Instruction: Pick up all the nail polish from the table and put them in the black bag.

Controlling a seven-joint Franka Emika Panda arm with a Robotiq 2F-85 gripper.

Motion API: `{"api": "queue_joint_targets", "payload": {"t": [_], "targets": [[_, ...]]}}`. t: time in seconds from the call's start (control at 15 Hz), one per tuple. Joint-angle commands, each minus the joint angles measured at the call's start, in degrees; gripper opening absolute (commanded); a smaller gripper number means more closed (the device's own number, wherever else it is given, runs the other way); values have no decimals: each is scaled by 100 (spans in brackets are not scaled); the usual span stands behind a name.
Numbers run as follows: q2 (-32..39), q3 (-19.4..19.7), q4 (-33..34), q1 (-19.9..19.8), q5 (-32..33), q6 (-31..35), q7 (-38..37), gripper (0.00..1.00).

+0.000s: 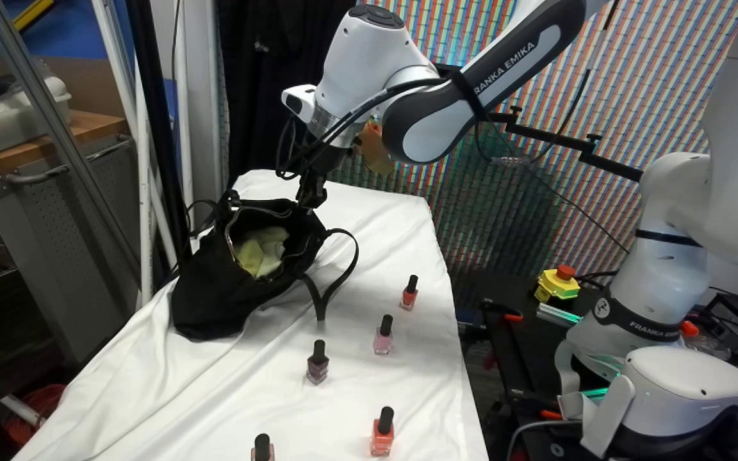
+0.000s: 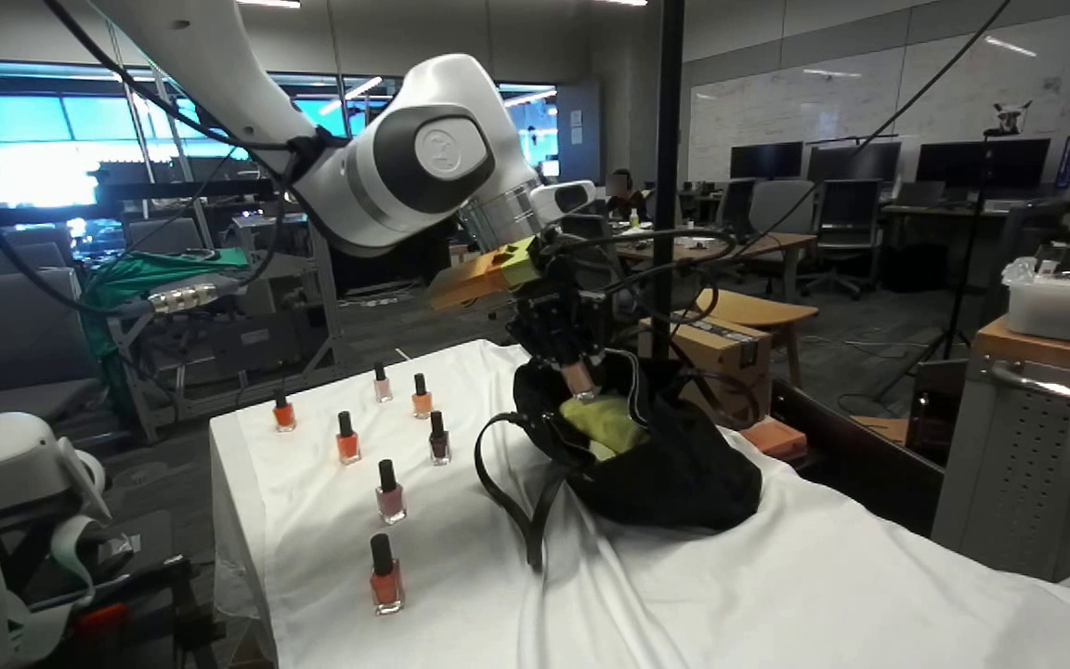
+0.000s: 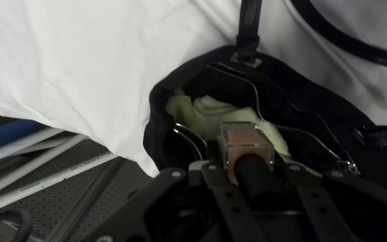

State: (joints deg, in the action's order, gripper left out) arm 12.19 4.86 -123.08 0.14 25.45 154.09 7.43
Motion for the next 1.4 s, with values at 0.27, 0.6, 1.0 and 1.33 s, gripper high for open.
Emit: {"api": "queue_joint_targets", "payload": {"t": [0.27, 0.6, 1.0, 1.33], "targets": [[718, 3, 585, 151, -74, 437, -345, 15], [1028, 100, 799, 242, -44, 683, -559, 15], [1242, 126, 961, 290, -143, 616, -756, 68], [1154, 210, 816, 392, -85, 600, -964, 98]]}}
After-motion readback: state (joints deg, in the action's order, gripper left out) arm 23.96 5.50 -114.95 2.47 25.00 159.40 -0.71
